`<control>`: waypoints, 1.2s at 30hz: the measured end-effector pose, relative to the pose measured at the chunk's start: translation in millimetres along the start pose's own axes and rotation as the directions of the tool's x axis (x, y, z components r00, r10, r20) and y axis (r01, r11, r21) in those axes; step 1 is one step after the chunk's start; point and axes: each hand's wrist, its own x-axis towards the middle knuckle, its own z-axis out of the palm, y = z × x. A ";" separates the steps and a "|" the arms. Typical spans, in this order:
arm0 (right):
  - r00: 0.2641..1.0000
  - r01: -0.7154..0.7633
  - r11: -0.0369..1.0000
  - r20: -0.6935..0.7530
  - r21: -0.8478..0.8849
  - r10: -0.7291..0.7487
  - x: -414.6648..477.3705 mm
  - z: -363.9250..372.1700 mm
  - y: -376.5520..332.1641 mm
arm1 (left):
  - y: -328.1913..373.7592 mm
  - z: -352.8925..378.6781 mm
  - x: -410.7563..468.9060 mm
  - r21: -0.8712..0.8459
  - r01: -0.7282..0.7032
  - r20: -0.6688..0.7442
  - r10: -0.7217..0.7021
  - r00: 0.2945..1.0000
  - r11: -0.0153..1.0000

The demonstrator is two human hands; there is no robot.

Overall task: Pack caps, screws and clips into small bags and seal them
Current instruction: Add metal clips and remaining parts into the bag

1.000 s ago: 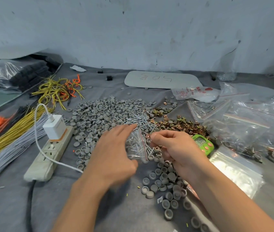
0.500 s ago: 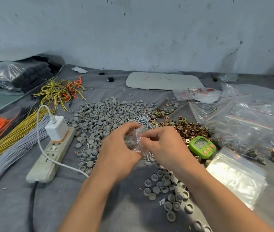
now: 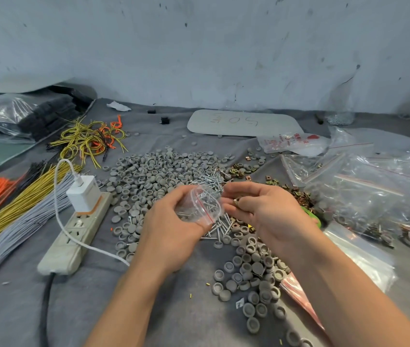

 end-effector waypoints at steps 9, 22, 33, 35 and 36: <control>0.931 0.315 0.808 -0.006 -0.498 -0.366 -14.9 -0.1 -8.9 | 5.7 9.0 -1.2 0.172 0.028 0.018 -0.031 0.999 0.985; 0.914 0.367 0.790 0.036 -0.491 -0.403 -9.2 4.4 -6.7 | 0.3 4.8 1.7 -0.012 0.047 -0.005 -0.047 0.999 0.999; 0.977 0.084 0.044 0.074 -0.995 -0.202 6.7 -34.0 -2.1 | 4.0 -2.8 7.5 -0.181 -0.017 -0.378 -0.054 0.924 0.983; 0.970 0.109 -0.058 0.119 -0.992 -0.210 9.2 -32.8 2.2 | 6.9 -4.8 7.4 -0.186 -0.057 -0.464 -0.037 0.885 0.981; 0.967 0.113 -0.082 0.128 -0.990 -0.219 10.3 -33.0 3.8 | 7.6 -5.9 6.8 -0.180 -0.069 -0.492 -0.029 0.870 0.981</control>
